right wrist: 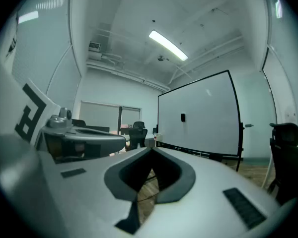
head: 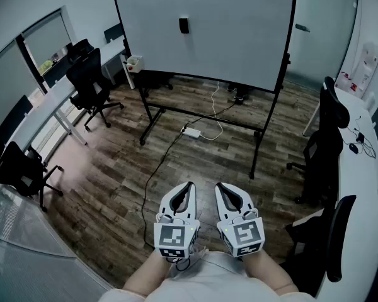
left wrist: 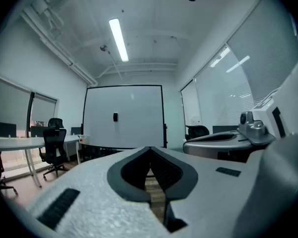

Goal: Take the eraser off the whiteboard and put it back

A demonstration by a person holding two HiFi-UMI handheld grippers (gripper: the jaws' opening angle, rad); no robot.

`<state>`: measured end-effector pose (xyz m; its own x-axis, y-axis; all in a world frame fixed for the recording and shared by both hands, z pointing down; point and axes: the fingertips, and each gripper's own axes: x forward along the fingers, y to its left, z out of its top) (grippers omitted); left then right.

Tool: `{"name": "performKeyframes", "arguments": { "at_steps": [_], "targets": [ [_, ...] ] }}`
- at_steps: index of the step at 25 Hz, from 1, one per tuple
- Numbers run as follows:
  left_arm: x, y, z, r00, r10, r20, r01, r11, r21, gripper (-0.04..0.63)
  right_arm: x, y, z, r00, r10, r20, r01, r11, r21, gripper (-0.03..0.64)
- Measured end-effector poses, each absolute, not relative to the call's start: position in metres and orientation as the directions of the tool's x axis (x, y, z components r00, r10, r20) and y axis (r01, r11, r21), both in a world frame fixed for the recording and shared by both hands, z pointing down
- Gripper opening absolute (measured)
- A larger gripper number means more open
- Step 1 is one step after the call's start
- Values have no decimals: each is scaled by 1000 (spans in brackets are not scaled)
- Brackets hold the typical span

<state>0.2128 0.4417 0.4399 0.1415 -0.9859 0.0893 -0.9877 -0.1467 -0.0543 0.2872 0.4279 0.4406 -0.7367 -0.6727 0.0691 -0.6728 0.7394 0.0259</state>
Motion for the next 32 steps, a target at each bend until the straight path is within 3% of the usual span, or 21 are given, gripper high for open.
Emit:
{"name": "performKeyframes", "arguments": {
  "at_steps": [20,25,32],
  "targets": [
    [190,424,488,117,-979,168,-990,-102,92,18,271,400,479,-725,-681,100,-686,727,-29,28],
    [166,396,503,108,-968,225,-988,-80,132,18,253,373,492,-729,-670,137,-679,734,-24,28],
    [105,317,506,156,-964,215,-981,-126,148,18,200,297,499,-689,-707,157,-719,695,-26,28]
  ]
}}
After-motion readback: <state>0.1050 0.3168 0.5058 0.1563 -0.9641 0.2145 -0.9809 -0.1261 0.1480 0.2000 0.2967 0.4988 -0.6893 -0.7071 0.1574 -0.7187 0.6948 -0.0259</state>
